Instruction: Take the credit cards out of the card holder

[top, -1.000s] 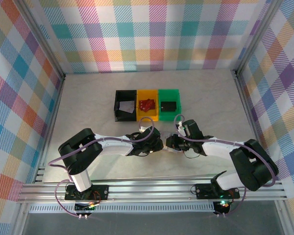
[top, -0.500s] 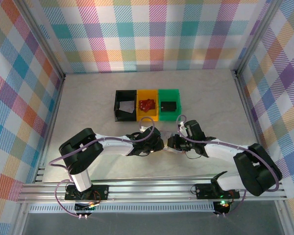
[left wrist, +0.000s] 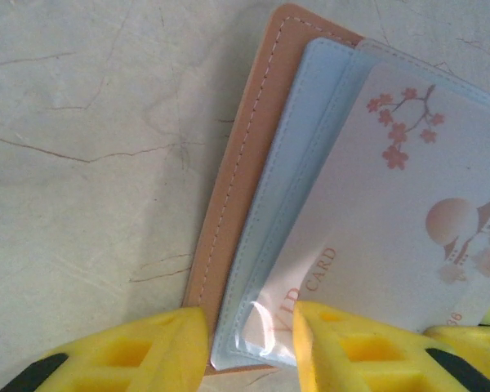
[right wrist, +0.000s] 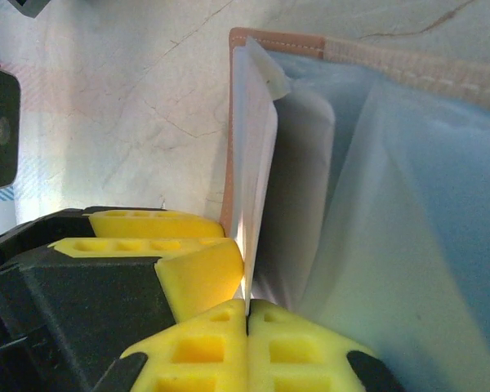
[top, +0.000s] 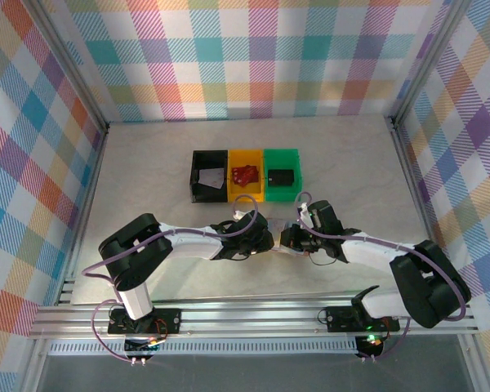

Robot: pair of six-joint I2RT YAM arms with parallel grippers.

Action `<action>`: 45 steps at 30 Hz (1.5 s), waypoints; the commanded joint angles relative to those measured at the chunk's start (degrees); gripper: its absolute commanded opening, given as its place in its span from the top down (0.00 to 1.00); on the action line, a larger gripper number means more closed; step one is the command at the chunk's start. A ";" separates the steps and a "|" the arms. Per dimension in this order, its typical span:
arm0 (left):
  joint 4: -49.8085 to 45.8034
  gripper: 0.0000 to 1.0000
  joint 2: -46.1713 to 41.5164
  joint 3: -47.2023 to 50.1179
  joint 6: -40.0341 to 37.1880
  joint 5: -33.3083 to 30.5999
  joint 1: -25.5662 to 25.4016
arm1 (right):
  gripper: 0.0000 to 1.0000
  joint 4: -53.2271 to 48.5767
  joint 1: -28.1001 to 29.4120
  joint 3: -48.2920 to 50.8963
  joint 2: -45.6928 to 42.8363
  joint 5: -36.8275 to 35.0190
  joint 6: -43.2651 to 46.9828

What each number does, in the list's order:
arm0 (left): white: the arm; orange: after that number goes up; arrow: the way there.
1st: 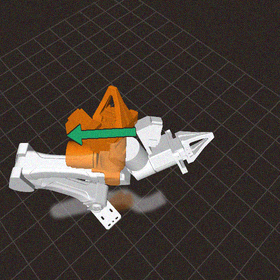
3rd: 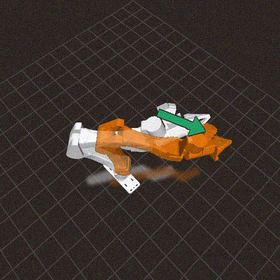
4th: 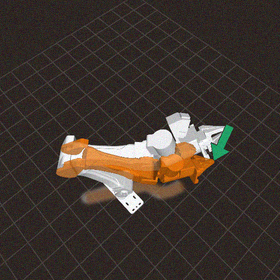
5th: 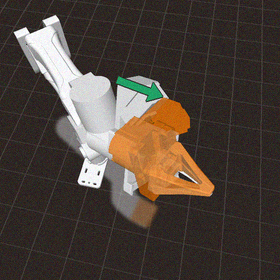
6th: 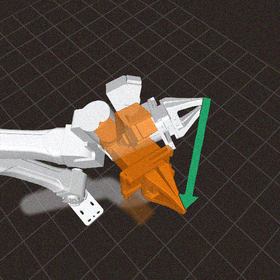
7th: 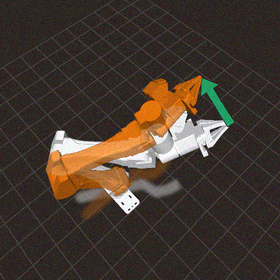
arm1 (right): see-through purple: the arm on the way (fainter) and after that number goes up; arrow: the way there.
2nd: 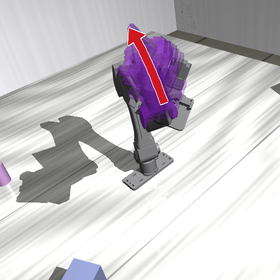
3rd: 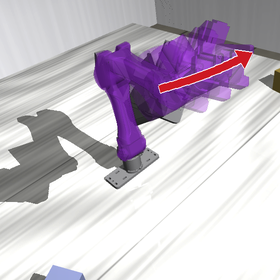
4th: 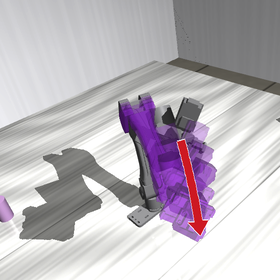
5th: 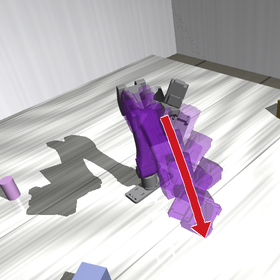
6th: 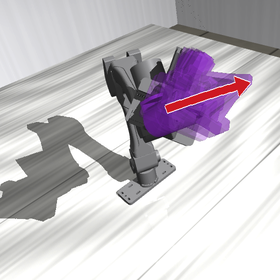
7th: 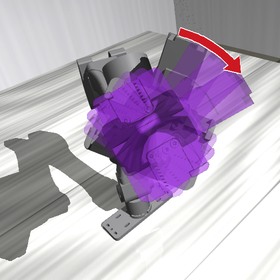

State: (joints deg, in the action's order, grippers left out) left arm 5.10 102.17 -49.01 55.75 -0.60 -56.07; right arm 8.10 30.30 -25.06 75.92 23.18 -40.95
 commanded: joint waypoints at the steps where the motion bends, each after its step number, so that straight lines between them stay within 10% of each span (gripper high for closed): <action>1: -6.76 0.63 9.22 3.11 0.76 6.53 -1.57 | 0.99 0.03 0.28 0.02 -1.90 3.63 1.57; 45: -5.86 0.63 11.14 2.08 1.21 7.54 -1.50 | 1.00 -17.12 -1.47 -0.43 -17.88 -3.75 4.30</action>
State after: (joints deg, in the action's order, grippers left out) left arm 5.85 103.77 -50.48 55.83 0.47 -56.12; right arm -7.66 29.19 -25.06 59.20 19.33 -38.04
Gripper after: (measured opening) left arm 0.370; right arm 0.038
